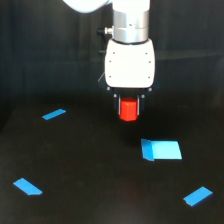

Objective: Pick up the red object from the table

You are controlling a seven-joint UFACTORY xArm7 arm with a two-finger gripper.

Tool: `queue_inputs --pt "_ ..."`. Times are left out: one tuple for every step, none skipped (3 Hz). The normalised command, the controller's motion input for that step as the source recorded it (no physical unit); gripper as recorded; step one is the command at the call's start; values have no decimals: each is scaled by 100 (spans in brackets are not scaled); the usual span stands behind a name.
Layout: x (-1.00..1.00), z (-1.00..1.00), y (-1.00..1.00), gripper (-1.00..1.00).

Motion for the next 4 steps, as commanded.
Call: queue_inputs --pt "16 44 -5 -100" --pt "14 24 -4 -96" --pt "5 20 2 -93" --pt "11 22 -1 -95"
